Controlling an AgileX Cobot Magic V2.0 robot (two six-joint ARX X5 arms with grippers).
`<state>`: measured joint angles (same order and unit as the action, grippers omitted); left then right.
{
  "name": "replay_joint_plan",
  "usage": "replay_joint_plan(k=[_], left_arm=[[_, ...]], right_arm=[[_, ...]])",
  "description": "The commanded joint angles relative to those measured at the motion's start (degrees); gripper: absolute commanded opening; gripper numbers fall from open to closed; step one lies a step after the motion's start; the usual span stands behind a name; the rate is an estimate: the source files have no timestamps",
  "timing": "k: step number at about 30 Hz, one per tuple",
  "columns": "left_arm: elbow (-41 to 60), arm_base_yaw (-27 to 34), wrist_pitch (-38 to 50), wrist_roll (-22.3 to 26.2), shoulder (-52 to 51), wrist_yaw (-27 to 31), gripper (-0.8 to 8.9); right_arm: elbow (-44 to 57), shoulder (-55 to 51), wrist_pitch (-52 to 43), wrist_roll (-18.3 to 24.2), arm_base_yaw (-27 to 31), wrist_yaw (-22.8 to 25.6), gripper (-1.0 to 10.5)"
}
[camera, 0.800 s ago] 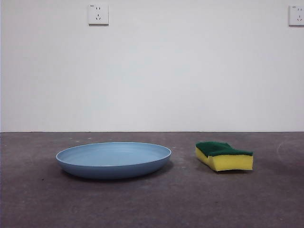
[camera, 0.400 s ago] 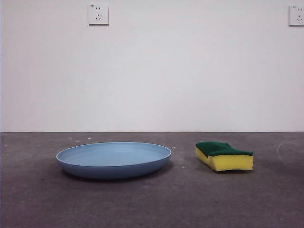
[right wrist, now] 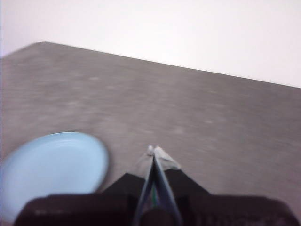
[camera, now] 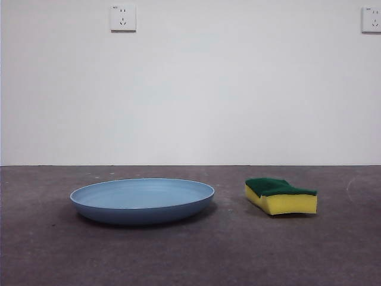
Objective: Pick up the plate,pick up the cloth,clean the plate with the cloth
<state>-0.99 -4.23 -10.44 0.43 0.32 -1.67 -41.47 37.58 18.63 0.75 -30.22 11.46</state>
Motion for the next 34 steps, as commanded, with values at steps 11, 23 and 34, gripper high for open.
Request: replay_joint_plan(k=[11, 23, 34], left_arm=[[0.8, 0.2, 0.1, -0.3, -0.1, 0.0, -0.01], [0.8, 0.2, 0.1, -0.3, -0.1, 0.0, -0.01], [0.8, 0.2, 0.1, -0.3, -0.1, 0.0, -0.01]], right_arm=[[23.5, -19.8, -15.6, 0.2, 23.4, -13.0, 0.0], [38.7, -34.6, -15.6, -1.6, 23.4, -13.0, 0.0], [41.2, -37.5, -11.1, -3.4, 23.3, -12.9, 0.0]])
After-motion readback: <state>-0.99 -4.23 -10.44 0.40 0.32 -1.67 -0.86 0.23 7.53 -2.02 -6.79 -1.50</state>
